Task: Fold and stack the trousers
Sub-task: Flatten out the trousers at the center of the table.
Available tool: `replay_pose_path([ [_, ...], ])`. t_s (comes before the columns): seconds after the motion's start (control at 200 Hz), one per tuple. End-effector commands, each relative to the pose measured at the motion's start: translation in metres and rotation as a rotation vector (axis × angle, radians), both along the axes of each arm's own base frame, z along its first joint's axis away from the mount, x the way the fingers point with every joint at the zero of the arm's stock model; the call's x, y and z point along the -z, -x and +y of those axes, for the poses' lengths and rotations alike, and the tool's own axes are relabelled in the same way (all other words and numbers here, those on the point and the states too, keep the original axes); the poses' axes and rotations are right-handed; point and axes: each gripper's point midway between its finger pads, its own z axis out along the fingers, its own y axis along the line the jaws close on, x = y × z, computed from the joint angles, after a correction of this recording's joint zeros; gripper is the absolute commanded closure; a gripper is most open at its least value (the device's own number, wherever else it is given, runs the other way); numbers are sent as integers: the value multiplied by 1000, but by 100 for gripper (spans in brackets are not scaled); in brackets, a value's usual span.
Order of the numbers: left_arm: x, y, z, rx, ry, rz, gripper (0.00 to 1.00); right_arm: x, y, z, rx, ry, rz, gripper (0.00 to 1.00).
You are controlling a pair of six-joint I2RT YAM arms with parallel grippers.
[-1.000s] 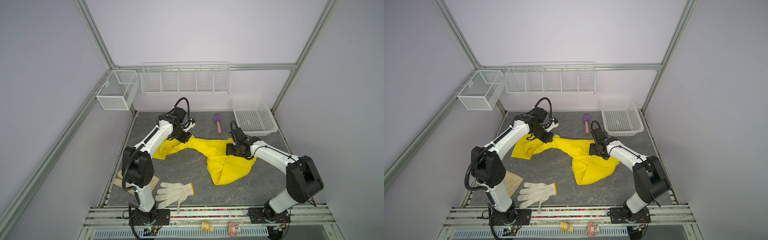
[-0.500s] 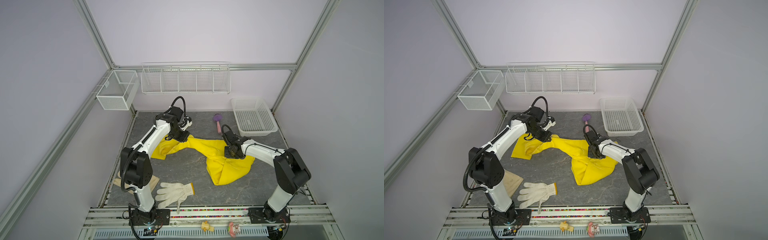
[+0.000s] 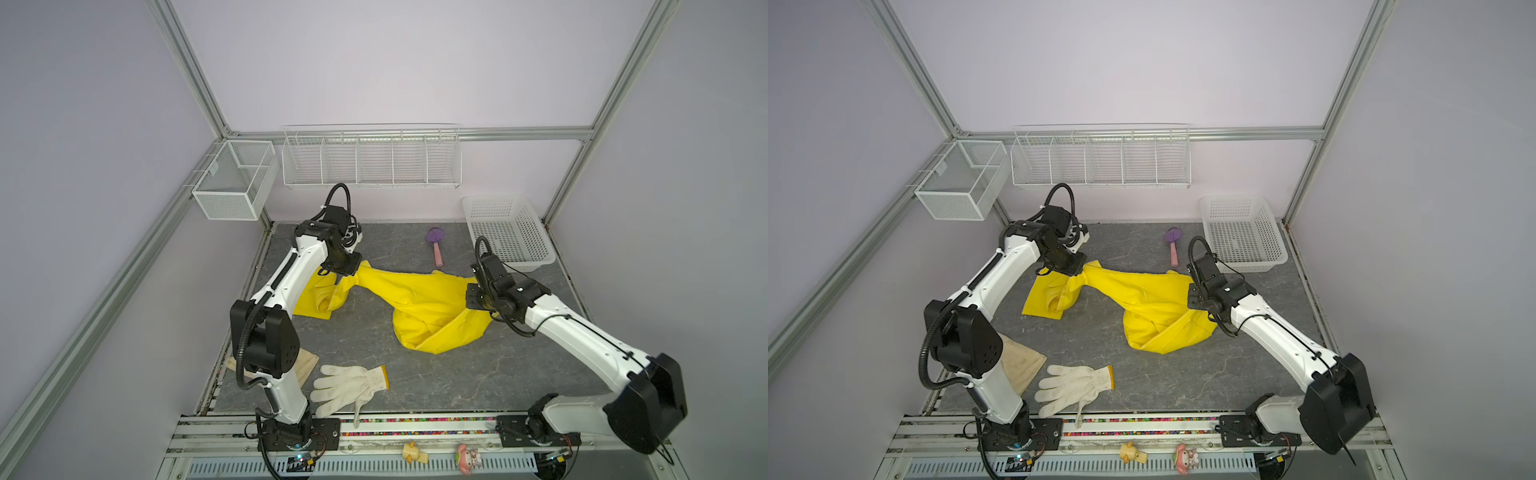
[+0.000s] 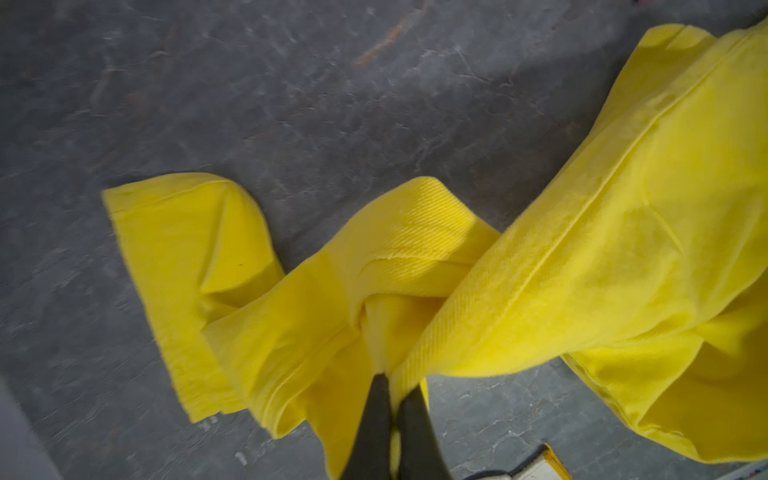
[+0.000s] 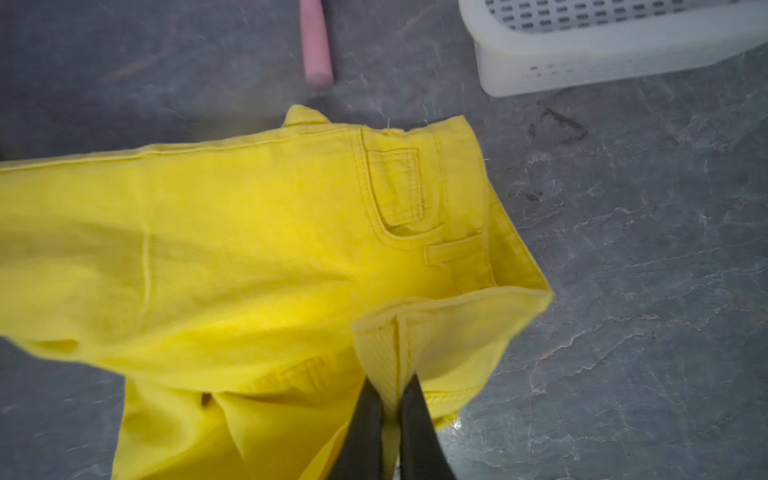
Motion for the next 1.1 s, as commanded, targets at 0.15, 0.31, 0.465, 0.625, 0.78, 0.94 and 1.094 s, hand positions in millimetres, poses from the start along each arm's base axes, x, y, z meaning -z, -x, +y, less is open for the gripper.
replay_pose_path([
  [0.15, -100, -29, 99, -340, -120, -309, 100, -154, 20, 25, -129, -146, -385, 93],
  [0.31, -94, -62, 90, -314, -80, -316, 100, -129, 50, -30, 29, -65, -351, 93],
  [0.465, -58, -93, 80, -295, -73, -255, 100, -75, 88, -104, 256, 71, -310, 93],
  [0.625, 2, -104, 35, -207, 48, -112, 100, 0, 126, -159, 531, 129, -153, 93],
  [0.78, 67, -100, -9, -118, 54, 17, 100, 45, 142, -174, 673, 119, -48, 93],
  [0.94, 93, -106, -29, -92, 33, 31, 100, 62, 156, -175, 704, 122, 50, 68],
  [1.094, 86, -113, -43, -69, 70, 13, 100, 37, 153, -175, 658, 137, 22, 37],
])
